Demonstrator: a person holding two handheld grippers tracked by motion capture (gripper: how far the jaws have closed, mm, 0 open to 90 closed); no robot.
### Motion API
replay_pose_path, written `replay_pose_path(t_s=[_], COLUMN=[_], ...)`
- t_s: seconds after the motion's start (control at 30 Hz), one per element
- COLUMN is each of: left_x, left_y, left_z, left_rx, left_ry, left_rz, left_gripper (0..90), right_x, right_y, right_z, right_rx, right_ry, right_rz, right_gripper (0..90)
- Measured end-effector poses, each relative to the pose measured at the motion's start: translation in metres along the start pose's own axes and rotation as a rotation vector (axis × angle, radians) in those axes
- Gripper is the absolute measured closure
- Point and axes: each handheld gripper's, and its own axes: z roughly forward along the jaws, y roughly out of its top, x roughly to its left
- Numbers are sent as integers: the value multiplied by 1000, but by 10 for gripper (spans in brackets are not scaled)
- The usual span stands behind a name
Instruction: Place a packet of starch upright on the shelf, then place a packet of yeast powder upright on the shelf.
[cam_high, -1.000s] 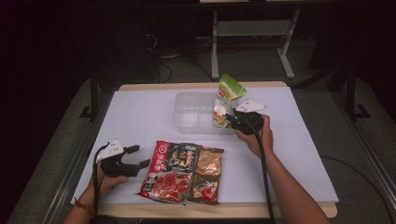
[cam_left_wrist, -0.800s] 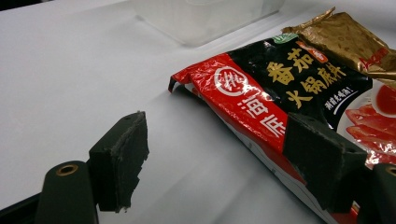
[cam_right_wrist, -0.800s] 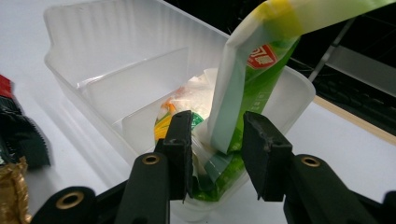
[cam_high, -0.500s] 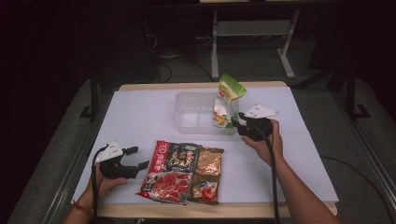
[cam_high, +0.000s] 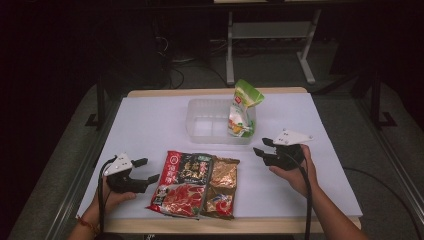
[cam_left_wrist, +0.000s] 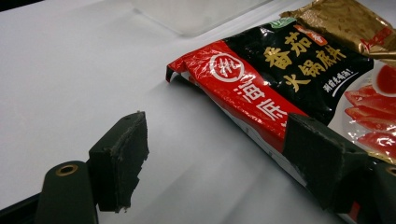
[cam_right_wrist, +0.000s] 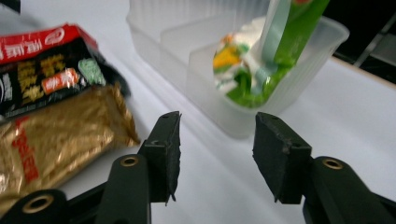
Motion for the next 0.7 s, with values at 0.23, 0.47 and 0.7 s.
replay_pose_path(t_s=[0.23, 0.47, 0.7], left_x=[-2, -4, -5], left_y=[1, 1, 2], left_z=[-1, -1, 0], left_rx=[-1, 11, 12], left_ry=[11, 11, 5], left_rz=[19, 44, 48], left_gripper=[222, 222, 221], right_x=[4, 14, 19], right_y=[-16, -18, -21], right_z=[1, 4, 12], right_rx=[36, 55, 73], right_ry=[32, 79, 105], right_rz=[-4, -23, -24], right_gripper=[470, 444, 424])
